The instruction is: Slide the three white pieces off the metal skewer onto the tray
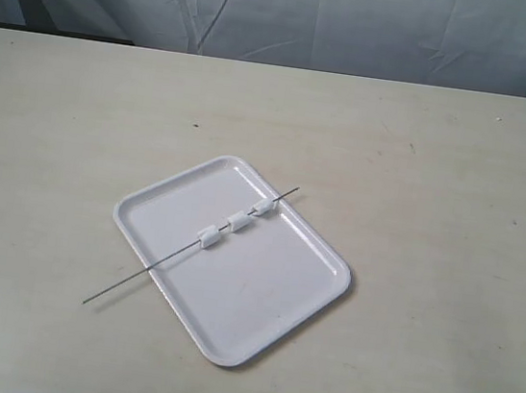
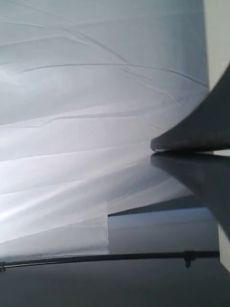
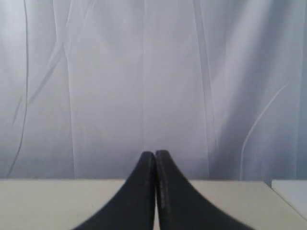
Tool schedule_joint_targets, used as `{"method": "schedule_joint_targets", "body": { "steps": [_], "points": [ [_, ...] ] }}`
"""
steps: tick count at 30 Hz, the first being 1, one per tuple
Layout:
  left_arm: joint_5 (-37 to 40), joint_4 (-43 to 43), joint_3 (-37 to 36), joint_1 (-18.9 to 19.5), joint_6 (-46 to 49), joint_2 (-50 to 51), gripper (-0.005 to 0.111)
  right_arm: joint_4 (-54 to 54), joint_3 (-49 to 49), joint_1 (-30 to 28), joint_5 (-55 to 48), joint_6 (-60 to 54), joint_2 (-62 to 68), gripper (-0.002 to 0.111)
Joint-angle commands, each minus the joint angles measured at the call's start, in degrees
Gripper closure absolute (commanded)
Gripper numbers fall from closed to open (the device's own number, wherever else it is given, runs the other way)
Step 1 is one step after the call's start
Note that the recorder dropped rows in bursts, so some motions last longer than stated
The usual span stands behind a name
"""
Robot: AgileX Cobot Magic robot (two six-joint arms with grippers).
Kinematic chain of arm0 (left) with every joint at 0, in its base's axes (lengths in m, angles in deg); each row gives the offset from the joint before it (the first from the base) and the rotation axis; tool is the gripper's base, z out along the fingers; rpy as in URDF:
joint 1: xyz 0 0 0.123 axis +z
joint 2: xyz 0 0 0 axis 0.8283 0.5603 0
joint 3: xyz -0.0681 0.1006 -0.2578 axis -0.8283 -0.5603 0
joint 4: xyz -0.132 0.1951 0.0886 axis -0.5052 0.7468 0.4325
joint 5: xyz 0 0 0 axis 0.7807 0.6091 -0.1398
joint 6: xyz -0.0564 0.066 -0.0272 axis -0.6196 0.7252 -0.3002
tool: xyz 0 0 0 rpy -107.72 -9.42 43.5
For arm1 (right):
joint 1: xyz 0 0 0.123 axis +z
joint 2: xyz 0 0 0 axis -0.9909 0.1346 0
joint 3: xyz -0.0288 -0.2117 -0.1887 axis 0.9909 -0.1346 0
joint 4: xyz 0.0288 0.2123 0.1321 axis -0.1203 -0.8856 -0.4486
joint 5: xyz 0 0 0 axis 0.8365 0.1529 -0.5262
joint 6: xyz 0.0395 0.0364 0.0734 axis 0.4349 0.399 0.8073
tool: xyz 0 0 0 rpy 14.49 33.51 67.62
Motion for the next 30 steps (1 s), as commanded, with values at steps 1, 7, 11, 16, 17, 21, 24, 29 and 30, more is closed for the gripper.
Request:
{"method": "schedule_joint_targets", "body": {
  "steps": [1,7,11,16,17,21,24,29,30],
  "points": [
    [-8.19,-1.03,-0.18,0.05,-9.28,-0.25,0.107,-4.4,-0.12,0.22,8.45,1.42,-0.38,0.108],
    [-14.2,1.16,1.71,0.05,-22.65,-0.25,0.107,-7.1,-0.12,0.22,13.97,1.69,-0.38,0.108],
    [-5.5,23.27,8.25,0.05,-41.89,-0.25,0.107,-7.1,-0.12,0.22,17.43,11.21,-0.38,0.108],
    [-17.34,42.95,16.5,0.05,-49.96,4.16,0.107,-2.34,1.44,0.22,15.6,19.42,-0.38,0.108],
    [-17.61,46.93,18.9,0.05,-53.96,6.36,0.107,-1.0,2.36,0.22,14.54,20.34,-0.38,0.108],
    [-19.6,69.16,27.94,0.05,-72.67,17.75,0.107,3.2,6.33,0.22,8.6,21.56,-0.02,0.108],
    [-27.37,87.29,34.91,-0.07,-84.17,27.27,0.107,3.21,9.32,0.22,2.97,21.56,1.55,0.108],
    [-34.48,88.14,40.89,-0.07,-93.26,41.77,0.107,3.21,12.37,0.22,-1.73,21.56,2.25,0.108],
    [-34.49,88.14,41.63,-0.07,-95.86,44.52,0.107,3.21,12.88,0.22,-2.91,21.56,2.25,0.108]
  ]
}}
